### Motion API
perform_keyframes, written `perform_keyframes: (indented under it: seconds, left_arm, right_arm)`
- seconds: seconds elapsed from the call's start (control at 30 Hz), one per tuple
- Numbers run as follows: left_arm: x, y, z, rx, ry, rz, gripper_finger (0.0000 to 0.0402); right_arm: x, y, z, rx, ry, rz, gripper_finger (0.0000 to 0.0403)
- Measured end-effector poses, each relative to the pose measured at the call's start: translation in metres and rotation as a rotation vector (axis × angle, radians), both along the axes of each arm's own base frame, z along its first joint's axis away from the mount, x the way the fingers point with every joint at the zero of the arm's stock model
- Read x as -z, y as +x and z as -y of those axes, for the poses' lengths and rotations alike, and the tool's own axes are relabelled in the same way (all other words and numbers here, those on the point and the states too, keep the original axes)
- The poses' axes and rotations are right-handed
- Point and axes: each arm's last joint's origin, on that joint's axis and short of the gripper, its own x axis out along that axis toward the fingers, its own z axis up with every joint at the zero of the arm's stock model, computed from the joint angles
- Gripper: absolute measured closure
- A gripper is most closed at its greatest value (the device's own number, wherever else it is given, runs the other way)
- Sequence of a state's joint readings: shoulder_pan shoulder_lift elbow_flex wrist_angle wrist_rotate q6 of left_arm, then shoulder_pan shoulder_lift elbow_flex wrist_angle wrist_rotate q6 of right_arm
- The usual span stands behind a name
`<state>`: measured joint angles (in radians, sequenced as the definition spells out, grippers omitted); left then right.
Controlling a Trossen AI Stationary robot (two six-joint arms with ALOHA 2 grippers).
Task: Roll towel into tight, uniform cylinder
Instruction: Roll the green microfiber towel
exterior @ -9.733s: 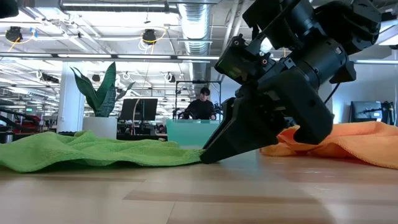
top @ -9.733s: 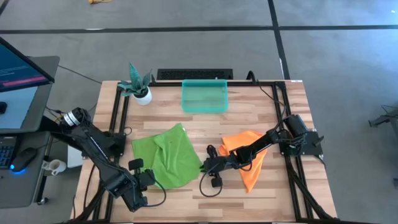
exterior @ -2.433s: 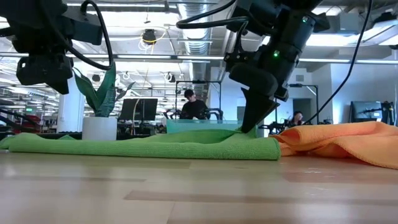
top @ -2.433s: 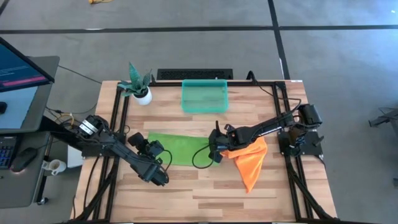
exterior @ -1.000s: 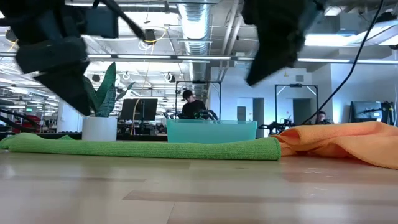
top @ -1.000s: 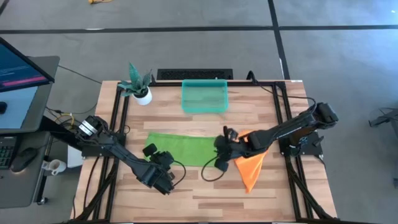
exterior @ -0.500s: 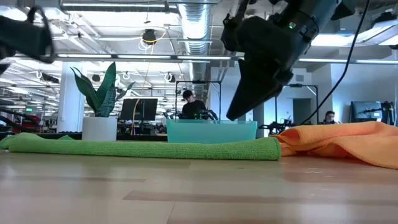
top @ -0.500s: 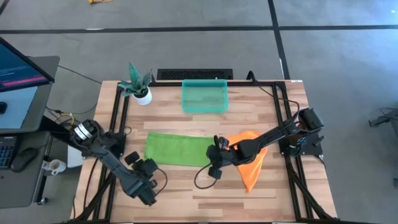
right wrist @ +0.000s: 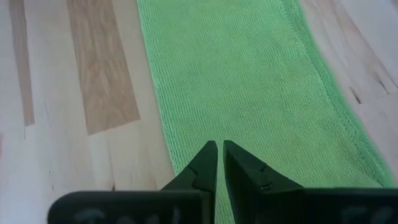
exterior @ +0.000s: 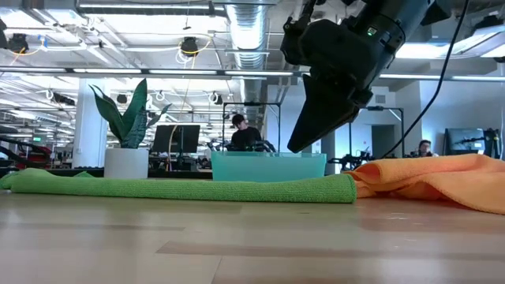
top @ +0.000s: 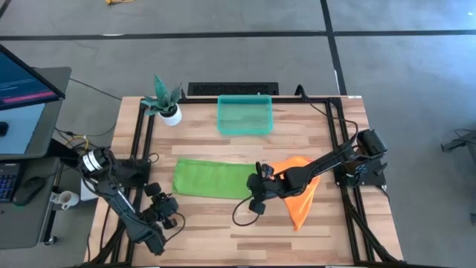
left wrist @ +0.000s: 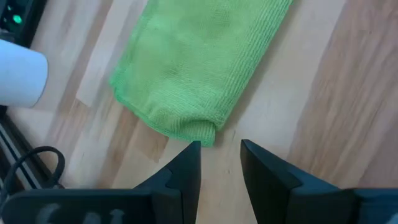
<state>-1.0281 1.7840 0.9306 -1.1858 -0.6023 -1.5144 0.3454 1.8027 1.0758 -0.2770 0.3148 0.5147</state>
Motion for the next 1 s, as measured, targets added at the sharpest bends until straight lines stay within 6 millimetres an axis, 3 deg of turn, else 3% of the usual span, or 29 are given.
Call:
perform_keyframes:
  seconds: [0.63, 0.83, 1.0]
  left_arm:
    - [0.025, 0.011, -0.04, -0.174, 0.005, -0.047, 0.0346]
    - [0.033, 0.009, -0.042, -0.156, -0.028, -0.072, 0.0357]
    - [0.032, 0.01, -0.04, -0.136, -0.035, -0.083, 0.0362]
  right_arm:
    - [0.0, 0.0, 0.0, -0.001, -0.004, -0.006, 0.0354]
    - [0.001, 0.0, 0.0, -0.003, -0.003, -0.007, 0.0354]
    - [0.017, 0.004, -0.002, -0.011, 0.005, -0.038, 0.0354]
